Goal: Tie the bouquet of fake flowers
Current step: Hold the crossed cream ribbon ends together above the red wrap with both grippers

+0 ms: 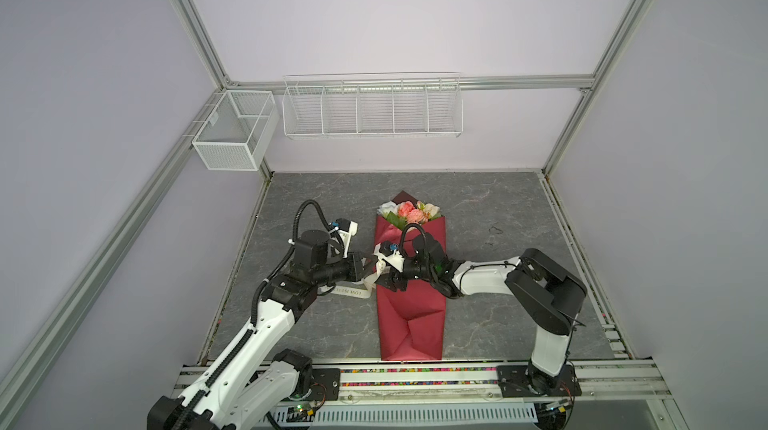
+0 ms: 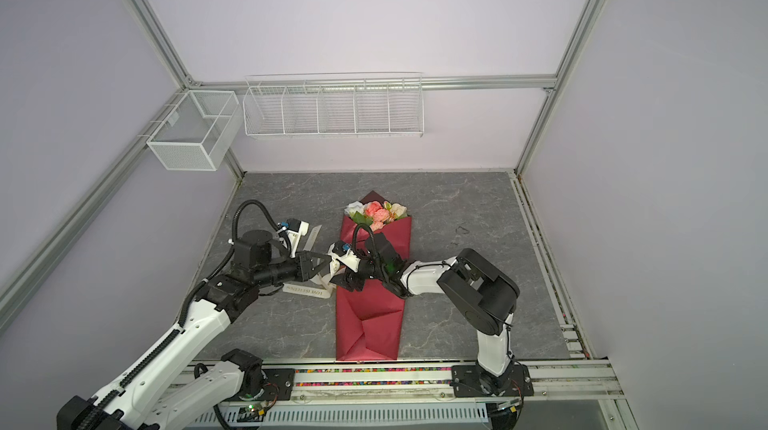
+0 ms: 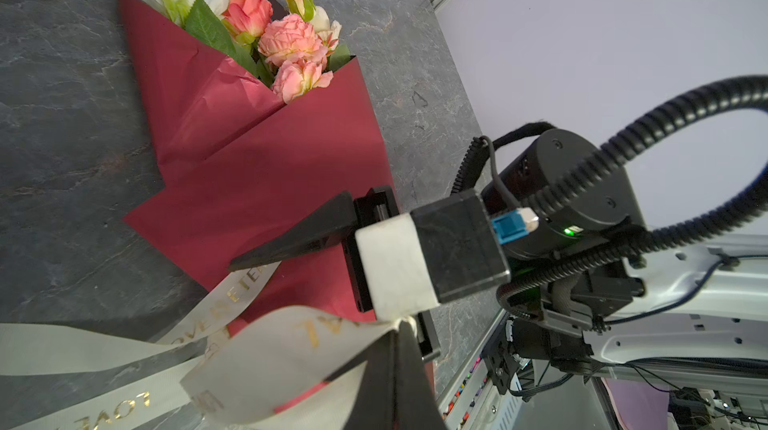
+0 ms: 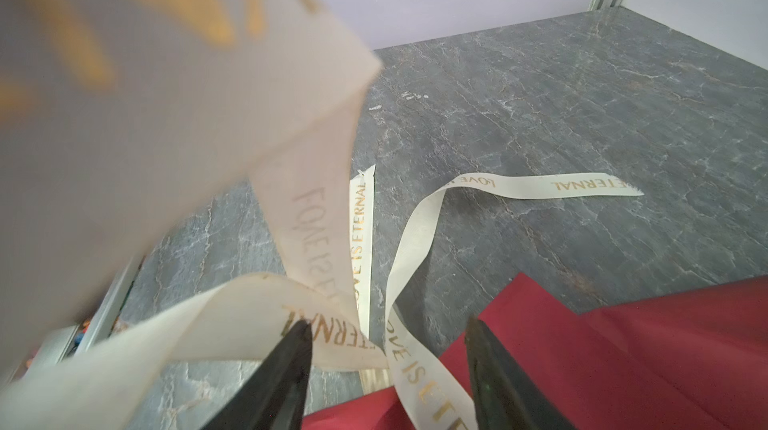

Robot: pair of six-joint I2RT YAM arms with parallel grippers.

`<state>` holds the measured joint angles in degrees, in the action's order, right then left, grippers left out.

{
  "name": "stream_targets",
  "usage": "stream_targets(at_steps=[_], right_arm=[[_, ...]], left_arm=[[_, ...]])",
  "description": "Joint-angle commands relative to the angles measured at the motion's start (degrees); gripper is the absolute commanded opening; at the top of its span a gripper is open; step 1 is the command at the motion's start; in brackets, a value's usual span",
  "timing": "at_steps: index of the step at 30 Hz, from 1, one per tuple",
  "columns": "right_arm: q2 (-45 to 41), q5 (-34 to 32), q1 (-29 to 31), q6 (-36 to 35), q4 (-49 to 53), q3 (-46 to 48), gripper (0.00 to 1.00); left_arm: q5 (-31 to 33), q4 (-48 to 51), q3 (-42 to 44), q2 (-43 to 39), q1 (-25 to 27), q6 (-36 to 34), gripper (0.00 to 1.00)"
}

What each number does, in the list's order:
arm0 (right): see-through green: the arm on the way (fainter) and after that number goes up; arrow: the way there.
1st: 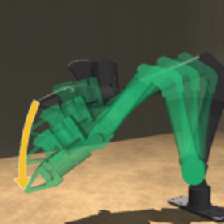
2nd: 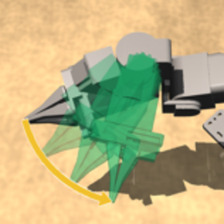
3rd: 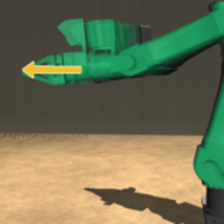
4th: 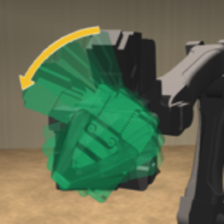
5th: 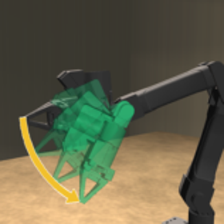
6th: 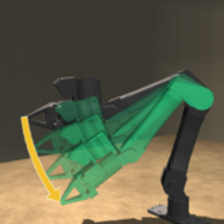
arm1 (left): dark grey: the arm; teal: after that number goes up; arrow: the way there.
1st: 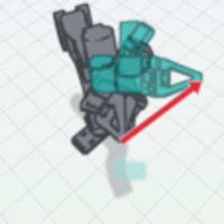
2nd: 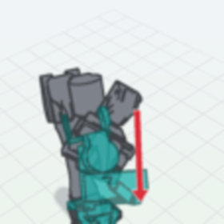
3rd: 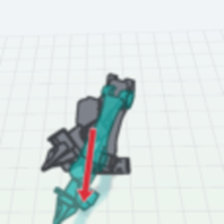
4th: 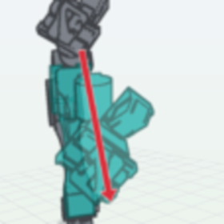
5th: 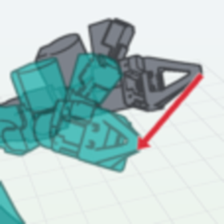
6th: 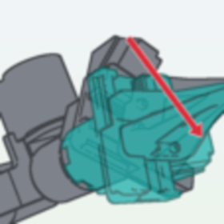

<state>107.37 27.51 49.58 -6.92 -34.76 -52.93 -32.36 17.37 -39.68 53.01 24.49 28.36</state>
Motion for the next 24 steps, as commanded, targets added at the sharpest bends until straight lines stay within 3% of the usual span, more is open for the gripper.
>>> stream_targets(at_steps=[1,6,12,15,20,24], right_arm=[[-0.4,4.2,0.7,0.5,-2.5,-2.0,0.64],[0.8,6.7,1.0,2.2,-6.7,-1.7,0.68],[0.9,8.3,1.1,2.6,-6.2,-1.4,0.70],[1.0,7.6,1.3,3.6,-5.7,-1.7,0.70],[2.5,3.6,1.4,5.7,-8.2,-2.8,0.71],[2.3,-5.0,1.3,7.4,-11.8,-0.9,0.71]], left_arm=[[-0.7,-4.4,-1.6,1.5,-0.1,0.8,0.00],[-0.4,-3.8,-2.2,2.4,-0.1,0.6,0.00],[4.7,-4.0,-1.9,1.0,-0.1,1.9,0.00],[2.0,-7.0,-1.7,1.5,-0.1,3.2,0.00],[-1.7,-10.3,-1.5,3.8,-0.1,5.0,0.00],[-0.4,-8.8,-1.5,2.7,-0.1,4.7,0.00]])
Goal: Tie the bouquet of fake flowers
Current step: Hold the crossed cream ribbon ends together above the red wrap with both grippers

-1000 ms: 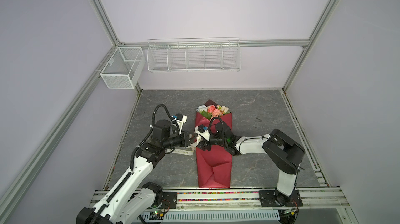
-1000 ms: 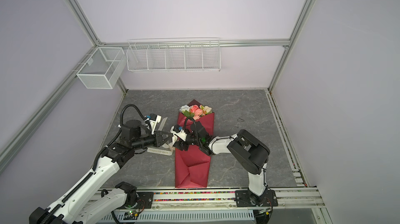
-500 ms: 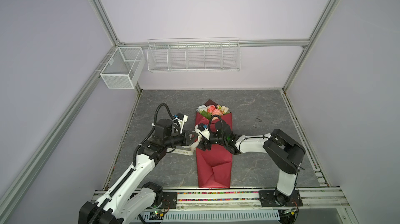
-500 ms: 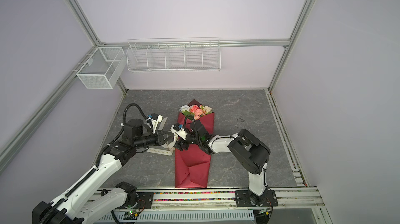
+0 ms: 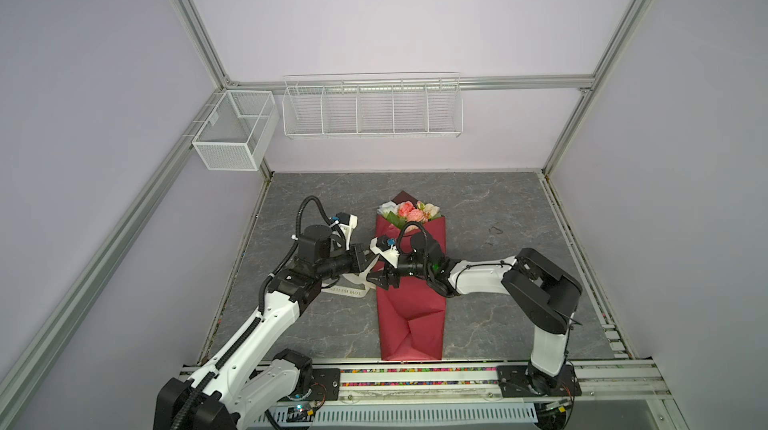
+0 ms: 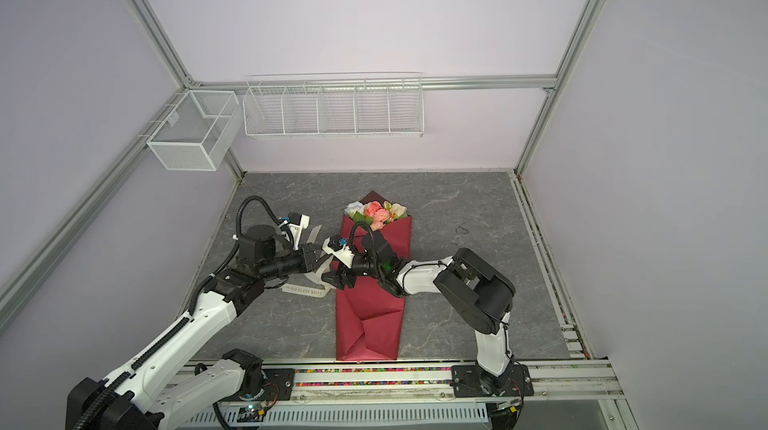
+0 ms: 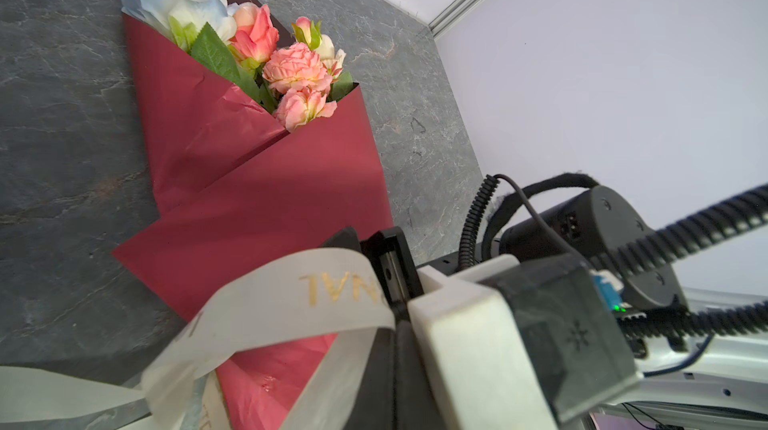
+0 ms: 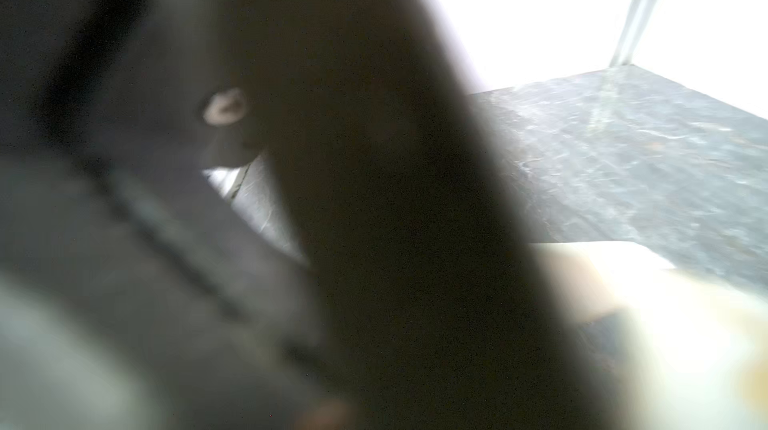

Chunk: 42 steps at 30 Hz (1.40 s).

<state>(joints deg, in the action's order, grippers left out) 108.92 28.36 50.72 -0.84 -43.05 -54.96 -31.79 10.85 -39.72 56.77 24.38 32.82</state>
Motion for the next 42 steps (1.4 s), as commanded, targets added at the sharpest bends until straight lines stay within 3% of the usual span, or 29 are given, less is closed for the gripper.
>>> stream_targets(at_steps=[1,5,9,15,26,31,36,40,42], right_arm=[[-0.1,-7.3,0.1,1.2,-3.5,2.0,0.71],[-3.2,-13.1,0.0,-0.4,-3.1,5.7,0.70],[-3.0,-13.5,-0.9,0.6,-4.7,7.2,0.73],[0.9,-9.6,-0.4,3.2,-9.8,5.0,0.76],[4.8,3.0,0.4,4.1,-9.0,0.5,0.76],[5.3,2.7,0.4,4.5,-9.2,0.3,0.74],[7.1,3.1,0.4,6.6,-9.8,-1.2,0.64],[7.6,1.8,0.4,8.4,-12.3,-1.0,0.44],[7.2,0.2,0.4,8.5,-12.8,-0.5,0.30]], left_arm=[[-0.4,-1.7,-1.5,-1.6,0.0,0.2,0.00],[1.6,-0.9,-0.8,-3.7,0.0,0.4,0.00],[1.6,-0.8,-0.5,-4.3,0.0,0.4,0.00],[-0.3,-1.4,-0.7,-3.8,0.0,0.9,0.00],[0.9,0.5,-1.0,-4.5,0.0,0.4,0.00],[0.9,0.7,-0.9,-4.7,0.1,0.4,0.00],[0.9,0.5,-0.9,-5.0,0.1,0.6,0.00],[1.0,0.5,-0.9,-5.2,0.0,0.8,0.00],[1.1,1.0,-0.9,-5.5,0.0,0.5,0.00]])
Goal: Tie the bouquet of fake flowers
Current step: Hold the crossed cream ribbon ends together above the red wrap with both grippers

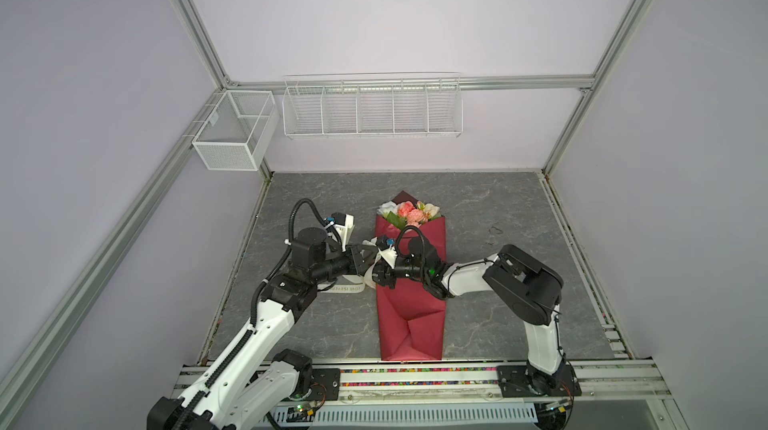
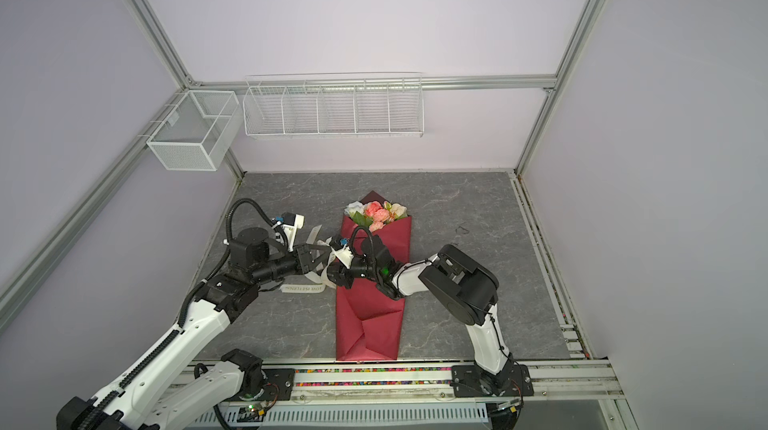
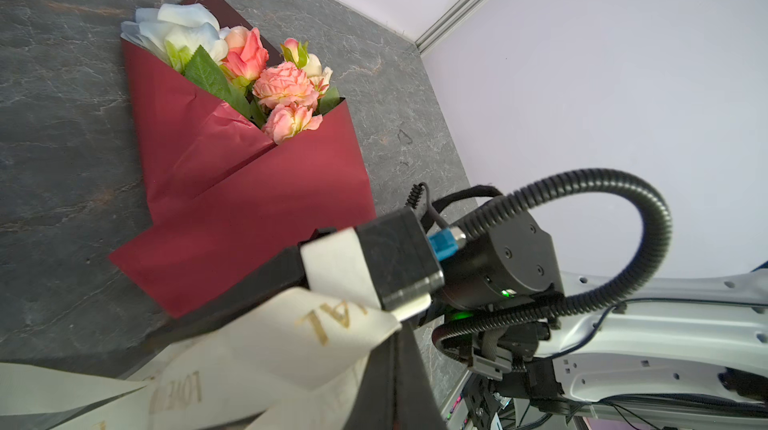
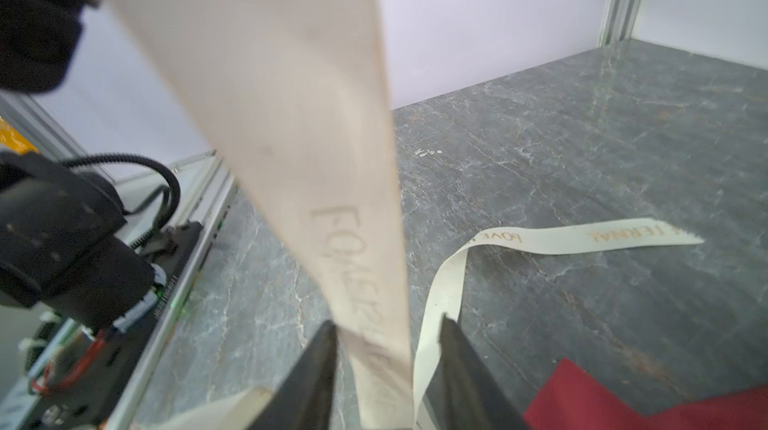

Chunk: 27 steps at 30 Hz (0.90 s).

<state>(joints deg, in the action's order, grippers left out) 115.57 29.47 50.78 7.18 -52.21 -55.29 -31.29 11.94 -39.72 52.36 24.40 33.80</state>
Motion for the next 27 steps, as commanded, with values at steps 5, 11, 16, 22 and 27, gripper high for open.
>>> stream_targets(at_steps=[5,11,16,22,27], right_arm=[[-2.0,-5.1,0.2,0.4,-4.6,1.6,0.07],[-5.6,-9.2,0.3,-0.9,-2.9,4.3,0.07],[-4.9,-2.9,0.4,-2.2,-0.8,3.7,0.36],[-2.4,4.2,0.4,-3.2,0.1,1.4,0.64],[-0.5,3.9,0.4,-2.8,0.5,-1.1,0.69]], left_arm=[[1.9,1.4,0.1,-2.8,0.0,-0.8,0.00],[1.6,1.3,0.5,-3.4,0.0,-0.6,0.00],[0.8,1.1,0.3,-3.3,0.0,-0.7,0.00],[1.3,1.0,-0.1,-3.2,0.0,-0.7,0.00],[0.6,0.1,-0.2,-2.5,0.0,-0.5,0.00]])
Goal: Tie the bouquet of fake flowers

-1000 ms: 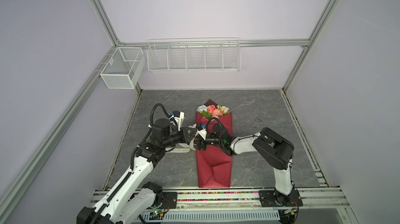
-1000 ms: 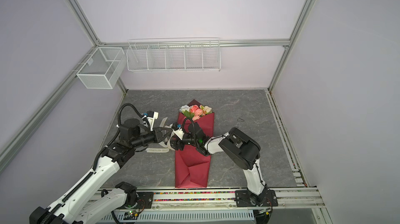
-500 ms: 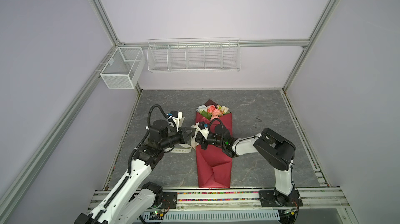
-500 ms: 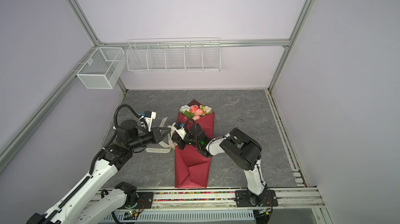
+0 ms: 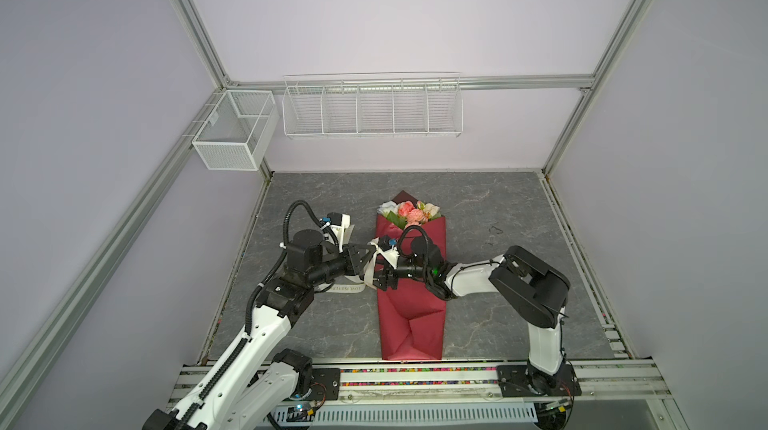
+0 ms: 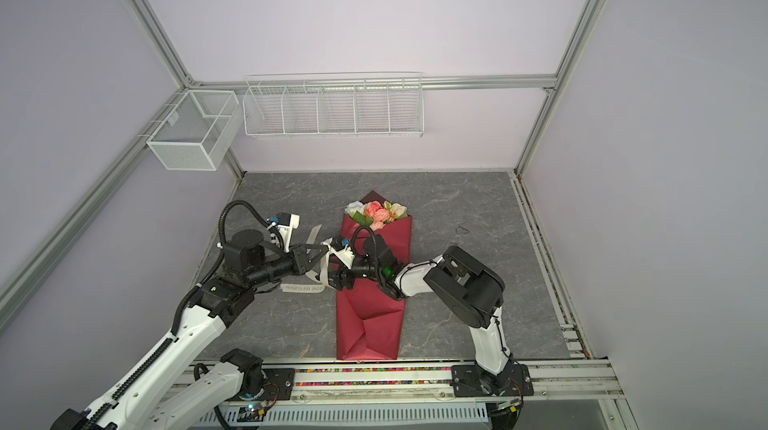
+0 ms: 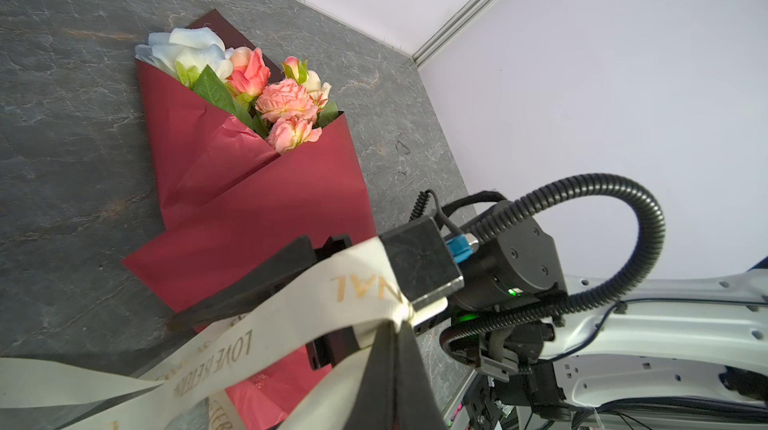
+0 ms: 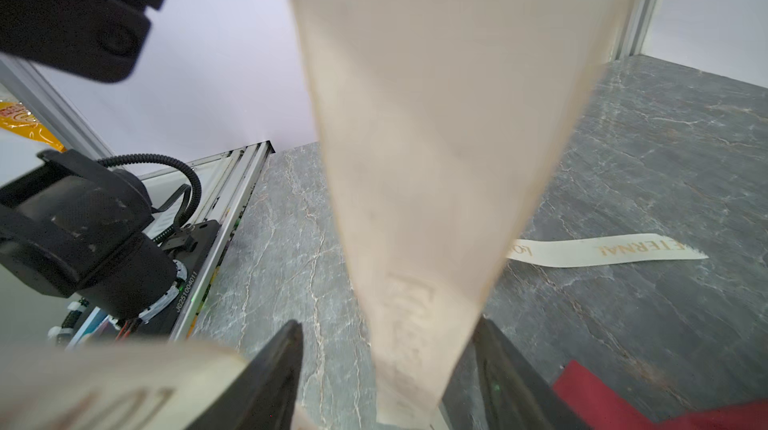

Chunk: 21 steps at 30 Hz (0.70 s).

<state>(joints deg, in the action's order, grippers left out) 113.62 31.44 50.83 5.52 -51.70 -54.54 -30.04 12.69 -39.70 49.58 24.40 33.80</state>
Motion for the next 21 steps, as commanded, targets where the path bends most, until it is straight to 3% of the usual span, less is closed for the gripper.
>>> stream_targets(at_steps=[1,8,11,13,18,21], right_arm=[[1.8,1.7,0.3,-1.2,-0.3,-2.1,0.67],[1.2,-4.3,-0.3,0.8,-3.2,-0.5,0.11],[-2.1,-11.0,-0.6,0.9,-2.3,1.7,0.07],[-6.1,-19.8,-0.6,0.3,5.1,1.9,0.07],[-16.6,-38.9,-1.7,-2.6,40.9,-5.8,0.07],[-20.9,-49.4,-3.2,-2.5,54.8,-8.7,0.07]], left_arm=[[-0.6,-0.6,-0.3,0.4,0.0,-0.5,0.00],[1.3,1.2,-0.3,0.1,0.0,-1.0,0.00],[3.7,3.1,0.0,0.2,0.0,-1.6,0.00],[5.8,5.5,-0.3,0.6,-0.1,-2.2,0.00],[8.0,5.8,0.7,0.9,-0.1,-1.7,0.00],[6.4,3.5,0.7,2.8,-0.1,-1.2,0.00]])
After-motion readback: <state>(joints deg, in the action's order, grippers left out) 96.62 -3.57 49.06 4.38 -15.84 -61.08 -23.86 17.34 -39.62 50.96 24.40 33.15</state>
